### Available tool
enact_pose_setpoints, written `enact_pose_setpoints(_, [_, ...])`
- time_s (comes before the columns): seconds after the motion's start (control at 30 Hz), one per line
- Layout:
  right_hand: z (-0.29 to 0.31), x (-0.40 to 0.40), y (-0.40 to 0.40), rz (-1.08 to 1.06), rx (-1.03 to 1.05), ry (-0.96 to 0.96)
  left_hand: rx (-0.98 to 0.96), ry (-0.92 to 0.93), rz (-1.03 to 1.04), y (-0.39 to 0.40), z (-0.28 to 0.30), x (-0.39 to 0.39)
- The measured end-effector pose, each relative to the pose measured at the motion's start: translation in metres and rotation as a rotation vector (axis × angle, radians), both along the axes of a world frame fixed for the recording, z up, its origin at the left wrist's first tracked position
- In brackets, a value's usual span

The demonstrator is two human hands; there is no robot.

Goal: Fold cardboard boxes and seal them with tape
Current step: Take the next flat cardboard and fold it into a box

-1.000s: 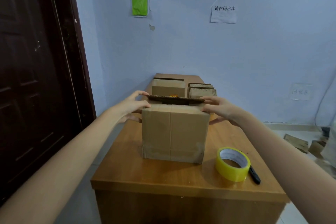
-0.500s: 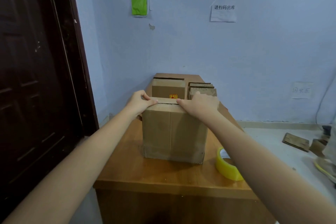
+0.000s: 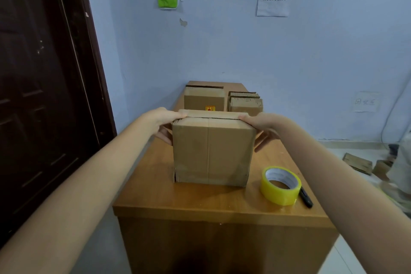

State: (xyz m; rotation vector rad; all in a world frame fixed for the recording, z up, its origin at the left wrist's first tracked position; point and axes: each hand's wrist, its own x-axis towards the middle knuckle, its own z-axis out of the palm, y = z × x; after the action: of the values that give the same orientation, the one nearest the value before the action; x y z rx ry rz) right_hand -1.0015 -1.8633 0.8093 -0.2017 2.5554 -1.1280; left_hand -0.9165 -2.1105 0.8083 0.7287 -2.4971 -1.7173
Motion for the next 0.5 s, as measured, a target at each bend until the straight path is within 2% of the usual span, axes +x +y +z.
enact_pose_setpoints(0.1, [0.001,0.006,0.004,0.054,-0.024,-0.003,-0.022,-0.043,-0.065,0.001,0.007,0.009])
enact_pose_setpoints(0.2, [0.006,0.015,0.010,0.101,-0.075,0.008,-0.031,0.002,-0.139,0.000,0.013,0.020])
enact_pose_setpoints(0.33, [0.012,0.029,0.016,0.138,-0.201,0.103,-0.038,0.296,-0.157,-0.002,0.009,0.025])
enact_pose_setpoints(0.5, [0.006,0.039,0.020,0.001,-0.528,0.118,-0.066,0.597,-0.115,-0.001,-0.007,0.031])
